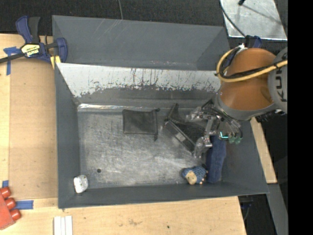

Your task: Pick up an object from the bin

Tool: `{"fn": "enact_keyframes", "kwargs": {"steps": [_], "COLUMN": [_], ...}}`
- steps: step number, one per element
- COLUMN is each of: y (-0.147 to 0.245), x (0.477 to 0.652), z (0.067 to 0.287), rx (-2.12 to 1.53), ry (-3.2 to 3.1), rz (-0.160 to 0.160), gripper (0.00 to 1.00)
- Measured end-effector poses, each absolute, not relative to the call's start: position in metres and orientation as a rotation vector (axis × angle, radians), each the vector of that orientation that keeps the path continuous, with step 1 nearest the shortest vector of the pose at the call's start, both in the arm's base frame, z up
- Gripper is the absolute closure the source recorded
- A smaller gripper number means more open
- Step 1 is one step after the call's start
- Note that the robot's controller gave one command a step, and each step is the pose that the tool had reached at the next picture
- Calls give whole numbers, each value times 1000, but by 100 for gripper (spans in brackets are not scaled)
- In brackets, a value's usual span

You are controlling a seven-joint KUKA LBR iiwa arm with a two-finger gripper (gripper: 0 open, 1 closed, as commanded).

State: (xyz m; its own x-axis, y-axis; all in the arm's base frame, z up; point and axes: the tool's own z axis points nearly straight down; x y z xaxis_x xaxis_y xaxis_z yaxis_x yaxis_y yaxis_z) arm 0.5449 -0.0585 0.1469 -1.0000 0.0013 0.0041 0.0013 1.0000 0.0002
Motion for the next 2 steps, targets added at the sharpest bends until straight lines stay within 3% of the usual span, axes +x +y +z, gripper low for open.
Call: {"fn": "enact_keyframes", "kwargs": {"steps": [1,2], "y": [-67,-67], "x": [585,584], "z": [85,84], "rx": [52,52], "ry": [-3145,-3140], "rz": [-3,-3], "gripper": [0,100]}}
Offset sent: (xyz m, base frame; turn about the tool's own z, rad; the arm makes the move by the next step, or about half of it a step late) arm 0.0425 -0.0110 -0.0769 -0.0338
